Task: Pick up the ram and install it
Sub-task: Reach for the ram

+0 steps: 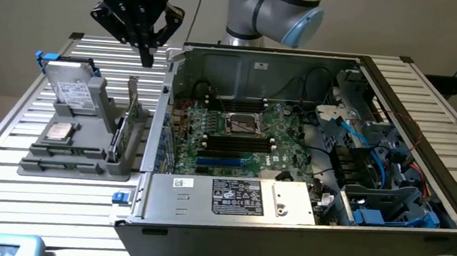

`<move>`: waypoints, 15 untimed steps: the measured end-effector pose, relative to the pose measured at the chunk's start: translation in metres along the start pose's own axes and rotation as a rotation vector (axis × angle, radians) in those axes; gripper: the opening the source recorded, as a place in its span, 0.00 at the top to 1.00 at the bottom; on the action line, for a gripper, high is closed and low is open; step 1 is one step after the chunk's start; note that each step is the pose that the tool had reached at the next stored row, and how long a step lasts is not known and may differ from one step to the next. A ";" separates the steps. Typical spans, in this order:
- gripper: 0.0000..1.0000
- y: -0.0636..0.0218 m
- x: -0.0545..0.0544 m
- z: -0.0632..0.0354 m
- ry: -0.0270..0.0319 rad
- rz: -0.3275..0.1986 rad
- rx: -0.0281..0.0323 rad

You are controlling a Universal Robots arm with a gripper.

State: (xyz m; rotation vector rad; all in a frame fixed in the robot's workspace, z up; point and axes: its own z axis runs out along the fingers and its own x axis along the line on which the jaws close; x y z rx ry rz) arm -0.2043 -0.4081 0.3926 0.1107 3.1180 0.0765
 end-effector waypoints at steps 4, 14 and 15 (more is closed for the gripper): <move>0.89 -0.0065 0.011 -0.0005 0.0000 0.000 -0.0003; 0.89 -0.0339 0.027 -0.0007 0.0001 0.000 -0.0004; 0.89 -0.0362 0.028 -0.0003 0.0000 0.000 -0.0004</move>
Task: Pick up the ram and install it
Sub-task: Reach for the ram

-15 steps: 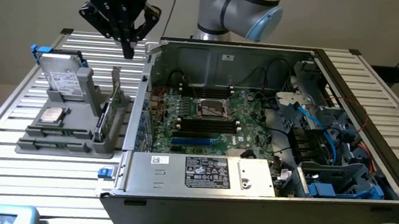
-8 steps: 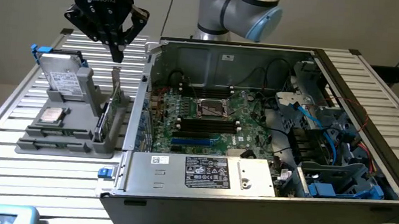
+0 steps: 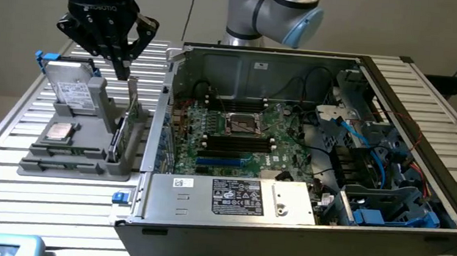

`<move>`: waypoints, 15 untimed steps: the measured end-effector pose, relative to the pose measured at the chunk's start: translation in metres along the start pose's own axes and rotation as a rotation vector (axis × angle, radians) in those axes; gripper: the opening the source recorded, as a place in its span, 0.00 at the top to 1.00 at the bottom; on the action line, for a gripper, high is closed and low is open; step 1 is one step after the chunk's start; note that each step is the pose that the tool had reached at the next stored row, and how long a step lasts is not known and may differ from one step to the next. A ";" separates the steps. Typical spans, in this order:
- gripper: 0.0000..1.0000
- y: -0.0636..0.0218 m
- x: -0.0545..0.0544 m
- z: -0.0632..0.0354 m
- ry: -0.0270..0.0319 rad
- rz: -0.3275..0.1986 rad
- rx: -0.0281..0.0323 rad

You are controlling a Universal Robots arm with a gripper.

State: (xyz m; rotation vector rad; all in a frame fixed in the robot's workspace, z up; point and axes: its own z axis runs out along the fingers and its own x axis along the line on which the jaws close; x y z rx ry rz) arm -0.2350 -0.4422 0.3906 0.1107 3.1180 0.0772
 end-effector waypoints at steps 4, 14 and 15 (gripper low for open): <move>0.89 -0.0047 0.010 0.0034 0.0025 0.000 0.0002; 0.89 -0.0083 0.042 0.0128 0.0301 0.002 0.0022; 0.89 -0.0085 0.045 0.0138 0.0345 0.002 0.0024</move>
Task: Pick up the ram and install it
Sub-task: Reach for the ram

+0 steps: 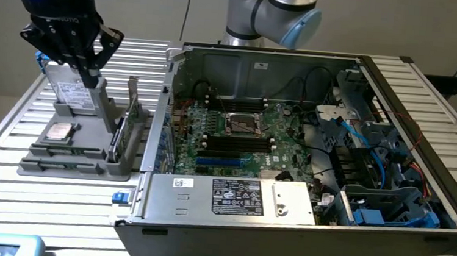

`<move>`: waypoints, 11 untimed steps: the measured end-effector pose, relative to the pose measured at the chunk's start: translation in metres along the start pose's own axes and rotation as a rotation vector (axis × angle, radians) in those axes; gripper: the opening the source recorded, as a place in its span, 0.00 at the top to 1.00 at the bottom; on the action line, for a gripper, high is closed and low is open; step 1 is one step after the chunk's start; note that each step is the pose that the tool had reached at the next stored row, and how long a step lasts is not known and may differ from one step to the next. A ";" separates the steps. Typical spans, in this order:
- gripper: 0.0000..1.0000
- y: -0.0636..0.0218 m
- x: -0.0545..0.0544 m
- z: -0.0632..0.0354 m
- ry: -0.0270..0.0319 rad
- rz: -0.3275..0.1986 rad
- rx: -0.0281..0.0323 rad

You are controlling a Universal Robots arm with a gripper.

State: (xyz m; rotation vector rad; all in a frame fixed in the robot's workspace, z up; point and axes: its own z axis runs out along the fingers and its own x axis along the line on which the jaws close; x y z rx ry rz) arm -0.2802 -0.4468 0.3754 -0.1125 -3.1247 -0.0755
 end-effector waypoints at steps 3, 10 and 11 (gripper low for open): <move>0.89 -0.0008 0.008 0.0031 0.0145 0.001 0.0012; 0.89 -0.0024 0.027 0.0084 0.0207 0.001 0.0017; 0.89 -0.0026 0.029 0.0090 0.0206 0.001 0.0017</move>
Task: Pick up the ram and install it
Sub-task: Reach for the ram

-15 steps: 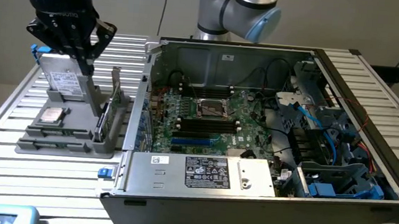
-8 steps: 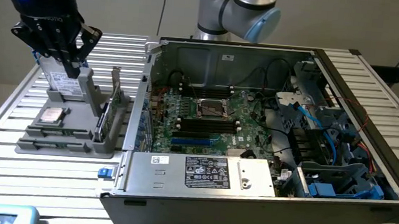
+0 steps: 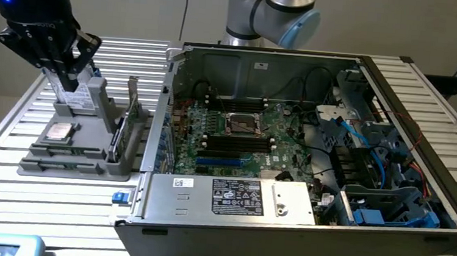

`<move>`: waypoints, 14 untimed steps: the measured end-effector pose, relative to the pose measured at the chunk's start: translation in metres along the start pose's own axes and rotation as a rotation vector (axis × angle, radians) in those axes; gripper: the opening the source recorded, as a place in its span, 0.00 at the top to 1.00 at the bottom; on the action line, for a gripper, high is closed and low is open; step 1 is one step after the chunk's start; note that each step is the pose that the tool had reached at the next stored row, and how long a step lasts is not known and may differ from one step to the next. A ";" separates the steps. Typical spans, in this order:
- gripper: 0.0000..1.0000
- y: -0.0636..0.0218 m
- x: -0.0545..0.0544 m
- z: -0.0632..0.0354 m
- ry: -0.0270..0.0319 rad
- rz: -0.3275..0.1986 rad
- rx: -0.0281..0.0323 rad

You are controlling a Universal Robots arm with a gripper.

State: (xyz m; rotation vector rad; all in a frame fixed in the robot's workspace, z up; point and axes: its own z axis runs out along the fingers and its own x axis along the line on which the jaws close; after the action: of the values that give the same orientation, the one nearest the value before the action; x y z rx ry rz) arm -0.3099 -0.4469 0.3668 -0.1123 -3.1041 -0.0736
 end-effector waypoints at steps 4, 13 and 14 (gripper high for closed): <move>0.89 -0.0009 0.010 0.0024 0.0000 0.000 0.0003; 0.89 -0.0026 0.030 0.0074 -0.0001 0.000 0.0021; 0.89 -0.0027 0.033 0.0081 -0.0001 0.000 0.0021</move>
State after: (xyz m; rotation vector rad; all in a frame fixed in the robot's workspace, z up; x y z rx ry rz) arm -0.3429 -0.4469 0.3598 -0.1116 -3.1042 -0.0704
